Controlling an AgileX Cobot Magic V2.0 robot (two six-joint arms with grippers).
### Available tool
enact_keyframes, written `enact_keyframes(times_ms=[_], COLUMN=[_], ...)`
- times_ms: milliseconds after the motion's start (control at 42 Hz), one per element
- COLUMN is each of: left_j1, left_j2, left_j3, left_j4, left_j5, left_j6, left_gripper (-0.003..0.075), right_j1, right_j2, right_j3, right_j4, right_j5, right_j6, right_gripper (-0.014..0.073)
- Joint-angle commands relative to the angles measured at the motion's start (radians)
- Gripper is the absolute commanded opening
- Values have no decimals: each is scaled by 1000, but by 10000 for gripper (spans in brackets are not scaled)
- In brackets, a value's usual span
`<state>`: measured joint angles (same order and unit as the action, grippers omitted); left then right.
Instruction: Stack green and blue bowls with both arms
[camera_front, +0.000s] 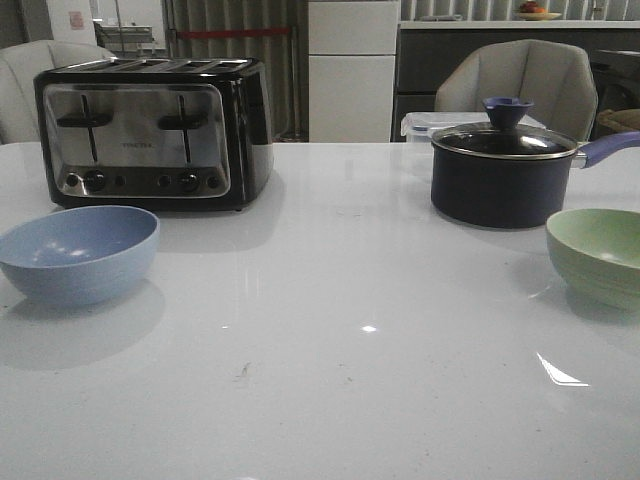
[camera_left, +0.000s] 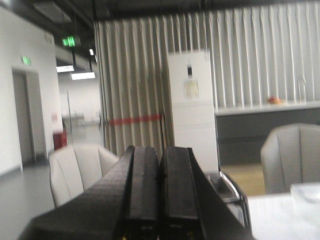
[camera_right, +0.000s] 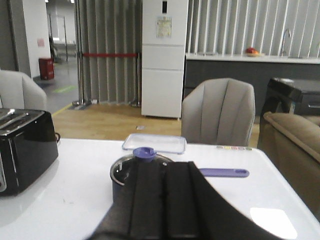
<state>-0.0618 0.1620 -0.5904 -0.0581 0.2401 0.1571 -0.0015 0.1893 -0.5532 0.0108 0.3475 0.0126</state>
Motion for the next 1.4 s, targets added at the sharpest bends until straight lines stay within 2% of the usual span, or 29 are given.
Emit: enact_keyframes(times_ms=[0, 95, 286, 500, 762, 833, 905, 952, 1000, 1048, 1095, 1214, 1381], left_j1=[1, 1, 1, 1, 1, 1, 1, 1, 1, 1, 1, 1, 1], left_j2=[107, 189, 296, 383, 450, 457, 457, 457, 457, 457, 457, 457, 457], left_j3=[-122, -168, -154, -114, -101, -101, -101, -101, -101, -101, -101, -101, -101], left_j4=[-6, -6, -6, -15, -15, -18, -24, -25, -29, -33, -43, -45, -45], left_j5=[104, 223, 327, 404, 402, 400, 386, 369, 358, 349, 340, 331, 331], left_j6=[-8, -8, -8, -8, -8, -10, -10, -10, -10, -10, -10, -10, -10], left_gripper=[93, 93, 93, 93, 97, 149, 286, 393, 470, 526, 543, 540, 540], right_j1=[-4, -4, -4, -4, -4, -4, -4, -4, -4, -4, -4, -21, -122], right_j2=[112, 197, 330, 456, 565, 587, 610, 621, 632, 642, 659, 726, 861], right_j3=[-112, -153, -145, -145, -145, -145, -145, -145, -145, -145, -146, -176, -265], right_j4=[-5, -5, -5, -5, -5, -5, -5, -5, -5, -5, -11, -11, 9], right_j5=[47, 128, 234, 348, 403, 405, 397, 386, 378, 370, 368, 375, 420], right_j6=[-2, -2, -2, -2, -2, -2, -2, -3, -3, -3, -3, -2, -2], right_gripper=[59, 59, 59, 59, 64, 122, 248, 368, 454, 503, 527, 522, 522])
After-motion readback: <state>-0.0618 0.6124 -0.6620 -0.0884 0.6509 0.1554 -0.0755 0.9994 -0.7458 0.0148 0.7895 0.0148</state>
